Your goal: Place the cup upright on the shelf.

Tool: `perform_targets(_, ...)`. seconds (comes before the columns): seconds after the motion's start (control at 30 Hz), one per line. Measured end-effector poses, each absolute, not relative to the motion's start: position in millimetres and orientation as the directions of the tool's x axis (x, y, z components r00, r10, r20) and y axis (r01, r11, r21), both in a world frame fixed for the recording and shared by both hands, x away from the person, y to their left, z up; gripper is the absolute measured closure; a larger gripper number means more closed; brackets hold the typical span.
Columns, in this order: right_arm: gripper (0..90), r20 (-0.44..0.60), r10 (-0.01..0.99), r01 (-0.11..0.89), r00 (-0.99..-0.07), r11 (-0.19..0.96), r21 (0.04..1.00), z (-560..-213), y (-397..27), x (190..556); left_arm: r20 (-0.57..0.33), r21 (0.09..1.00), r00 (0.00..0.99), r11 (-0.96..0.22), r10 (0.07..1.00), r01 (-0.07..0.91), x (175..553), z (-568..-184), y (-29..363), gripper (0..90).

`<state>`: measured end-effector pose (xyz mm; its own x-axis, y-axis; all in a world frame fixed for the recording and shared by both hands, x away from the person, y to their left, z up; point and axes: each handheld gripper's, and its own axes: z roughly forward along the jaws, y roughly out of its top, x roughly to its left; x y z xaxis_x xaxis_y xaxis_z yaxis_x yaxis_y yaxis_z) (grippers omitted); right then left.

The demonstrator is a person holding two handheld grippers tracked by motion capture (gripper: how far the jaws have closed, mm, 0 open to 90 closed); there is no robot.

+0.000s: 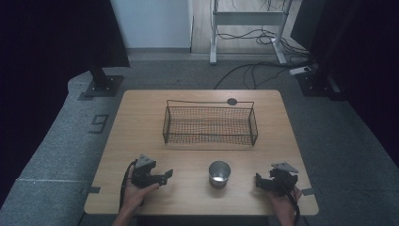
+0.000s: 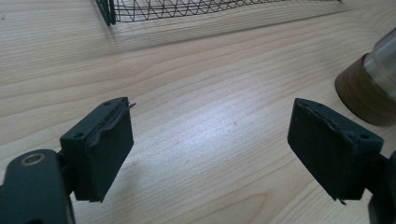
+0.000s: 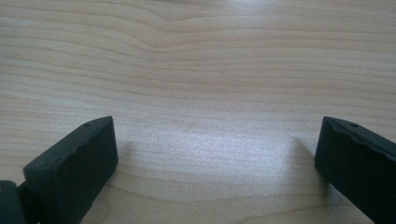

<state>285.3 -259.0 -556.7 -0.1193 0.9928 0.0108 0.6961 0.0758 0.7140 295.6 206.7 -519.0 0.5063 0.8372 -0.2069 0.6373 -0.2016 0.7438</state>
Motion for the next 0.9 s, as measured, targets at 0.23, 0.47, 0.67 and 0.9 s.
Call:
perform_targets(0.23,0.0,0.012,0.992,0.695,-0.126,0.08,0.714,-557,-260,285,-0.251,0.749,0.528,-0.183,0.811,0.637,293,-512,207,14.6)
perform_targets(0.47,0.0,0.011,0.992,0.695,-0.126,0.08,0.715,-557,-260,284,-0.247,0.764,0.53,-0.173,0.811,0.622,290,-505,211,14.5)
perform_targets(0.67,0.0,0.011,0.992,0.695,-0.125,0.08,0.715,-557,-260,284,-0.256,0.771,0.526,-0.157,0.811,0.617,289,-501,214,14.6)
perform_targets(0.9,0.0,0.011,0.992,0.696,-0.125,0.079,0.714,-557,-260,284,-0.257,0.78,0.539,-0.157,0.802,0.606,286,-495,211,14.6)
